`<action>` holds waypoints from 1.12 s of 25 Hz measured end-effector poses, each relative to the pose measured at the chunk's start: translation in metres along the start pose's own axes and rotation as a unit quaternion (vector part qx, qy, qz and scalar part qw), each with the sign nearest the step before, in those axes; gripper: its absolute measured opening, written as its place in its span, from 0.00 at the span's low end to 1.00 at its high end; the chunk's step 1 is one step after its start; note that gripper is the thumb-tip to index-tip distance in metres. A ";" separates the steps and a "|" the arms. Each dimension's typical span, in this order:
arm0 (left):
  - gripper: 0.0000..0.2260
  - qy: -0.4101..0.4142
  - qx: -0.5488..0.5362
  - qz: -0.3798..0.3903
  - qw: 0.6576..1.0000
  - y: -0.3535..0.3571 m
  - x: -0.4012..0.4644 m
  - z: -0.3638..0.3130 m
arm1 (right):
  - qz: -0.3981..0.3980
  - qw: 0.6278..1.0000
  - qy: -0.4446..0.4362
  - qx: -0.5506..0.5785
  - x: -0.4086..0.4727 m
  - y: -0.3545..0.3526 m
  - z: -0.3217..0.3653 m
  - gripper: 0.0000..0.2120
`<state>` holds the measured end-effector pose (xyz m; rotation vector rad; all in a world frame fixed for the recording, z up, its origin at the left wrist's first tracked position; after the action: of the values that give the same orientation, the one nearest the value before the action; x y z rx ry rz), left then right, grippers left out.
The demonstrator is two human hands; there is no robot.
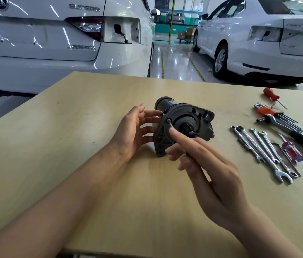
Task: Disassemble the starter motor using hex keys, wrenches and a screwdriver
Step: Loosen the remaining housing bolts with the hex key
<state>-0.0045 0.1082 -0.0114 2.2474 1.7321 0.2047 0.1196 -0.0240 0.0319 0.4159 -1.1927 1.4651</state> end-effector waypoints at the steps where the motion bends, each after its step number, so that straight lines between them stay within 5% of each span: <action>1: 0.22 0.003 -0.001 0.000 1.000 0.000 -0.001 0.000 | 0.008 1.000 0.008 0.015 -0.001 0.001 -0.002 0.16; 9: 0.22 0.005 0.008 0.010 1.000 0.000 -0.003 0.000 | -0.035 0.910 0.207 0.357 0.007 0.001 -0.019 0.07; 11: 0.22 0.007 0.016 0.009 1.000 -0.001 -0.003 0.001 | -0.046 0.929 0.199 0.308 0.007 -0.001 -0.018 0.08; 14: 0.22 0.007 0.014 0.006 1.000 -0.002 -0.002 0.001 | -0.075 0.987 0.115 0.084 0.009 -0.005 -0.010 0.08; 18: 0.21 0.003 -0.001 0.009 1.000 -0.002 -0.001 0.002 | -0.045 0.985 -0.050 -0.156 0.026 -0.007 0.005 0.11; 22: 0.22 0.005 -0.003 0.011 1.000 -0.004 0.000 0.002 | 0.034 0.996 -0.056 -0.063 0.028 -0.005 0.002 0.12; 28: 0.19 0.010 0.016 0.023 1.000 -0.004 0.001 0.003 | 0.007 1.000 0.000 0.022 0.019 -0.003 -0.003 0.07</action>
<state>-0.0069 0.1092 -0.0151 2.3169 1.7077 0.2123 0.1183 -0.0118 0.0467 0.4387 -1.1675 1.5046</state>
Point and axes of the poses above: each hand's wrist, its own x-axis towards the middle knuckle, its own y-axis out of the palm, z = x × y, the point moved 6 cm from there along x, towards the middle knuckle, and after that the axes turned 1 degree about -z, right-handed, at the moved point
